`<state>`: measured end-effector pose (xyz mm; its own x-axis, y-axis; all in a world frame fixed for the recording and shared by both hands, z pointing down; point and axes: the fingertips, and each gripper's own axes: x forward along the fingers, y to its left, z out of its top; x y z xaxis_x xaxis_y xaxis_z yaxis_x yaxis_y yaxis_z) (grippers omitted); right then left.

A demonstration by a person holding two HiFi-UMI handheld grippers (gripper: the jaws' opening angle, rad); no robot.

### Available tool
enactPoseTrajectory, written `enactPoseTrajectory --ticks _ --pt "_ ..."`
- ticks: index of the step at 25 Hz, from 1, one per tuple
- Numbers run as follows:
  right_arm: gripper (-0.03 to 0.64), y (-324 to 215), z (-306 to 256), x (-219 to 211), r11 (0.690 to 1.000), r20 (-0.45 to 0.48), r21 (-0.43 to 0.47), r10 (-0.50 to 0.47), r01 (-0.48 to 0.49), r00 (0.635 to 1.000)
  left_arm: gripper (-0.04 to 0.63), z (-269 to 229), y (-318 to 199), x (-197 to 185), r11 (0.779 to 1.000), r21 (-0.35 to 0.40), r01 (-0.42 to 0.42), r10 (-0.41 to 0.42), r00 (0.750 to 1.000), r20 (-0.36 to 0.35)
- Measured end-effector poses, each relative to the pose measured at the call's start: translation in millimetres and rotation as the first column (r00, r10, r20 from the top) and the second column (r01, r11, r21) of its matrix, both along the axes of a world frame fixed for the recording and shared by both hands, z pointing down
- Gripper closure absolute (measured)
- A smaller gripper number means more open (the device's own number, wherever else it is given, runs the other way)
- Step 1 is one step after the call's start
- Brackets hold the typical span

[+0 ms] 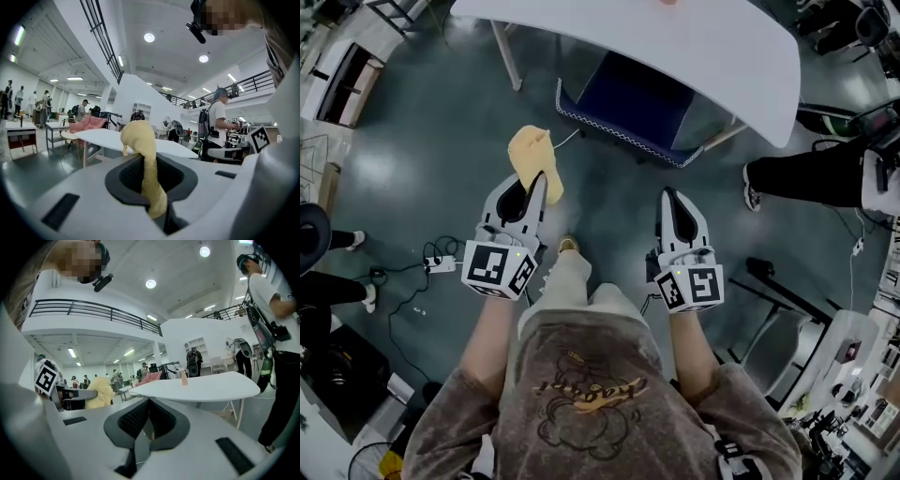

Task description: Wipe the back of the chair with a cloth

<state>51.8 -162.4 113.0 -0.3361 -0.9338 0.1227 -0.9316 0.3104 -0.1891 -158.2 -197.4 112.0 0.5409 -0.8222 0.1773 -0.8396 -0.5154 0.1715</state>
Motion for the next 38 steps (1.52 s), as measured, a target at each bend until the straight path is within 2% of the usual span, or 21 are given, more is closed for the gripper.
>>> enactPoseTrajectory --ticks 6,10,14,21,28,32,38 --pt "0.591 8.2 54.2 13.4 1.0 -0.026 0.004 0.025 -0.025 0.999 0.543 58.4 -1.5 18.8 1.0 0.009 -0.018 0.018 0.999 -0.037" --pt "0.591 12.6 92.5 19.7 0.999 -0.037 0.008 0.033 -0.033 0.999 0.543 100.7 -0.2 28.6 0.999 0.025 -0.026 0.026 0.999 -0.027" --pt "0.591 12.1 133.1 23.0 1.0 0.016 0.004 0.025 -0.025 1.0 0.543 143.0 -2.8 31.6 0.998 0.049 -0.026 0.027 0.999 -0.026" --pt "0.591 -5.2 189.9 6.7 0.993 0.019 0.105 -0.052 0.05 0.998 0.543 211.3 -12.8 29.5 0.995 0.097 -0.028 0.032 0.999 -0.04" --pt "0.591 -12.3 273.0 19.5 0.986 0.021 0.166 -0.028 0.024 0.999 0.543 285.0 -20.1 44.7 0.986 0.162 -0.032 0.04 0.998 -0.05" --pt "0.591 -9.7 313.3 28.8 0.984 0.055 0.177 -0.019 0.009 0.998 0.543 315.1 -17.3 50.9 0.982 0.185 -0.023 0.035 0.998 -0.059" --pt "0.591 1.0 348.4 36.0 0.982 0.063 0.191 -0.016 0.004 0.998 0.543 346.1 0.9 58.9 0.979 0.204 -0.025 0.042 0.996 -0.075"
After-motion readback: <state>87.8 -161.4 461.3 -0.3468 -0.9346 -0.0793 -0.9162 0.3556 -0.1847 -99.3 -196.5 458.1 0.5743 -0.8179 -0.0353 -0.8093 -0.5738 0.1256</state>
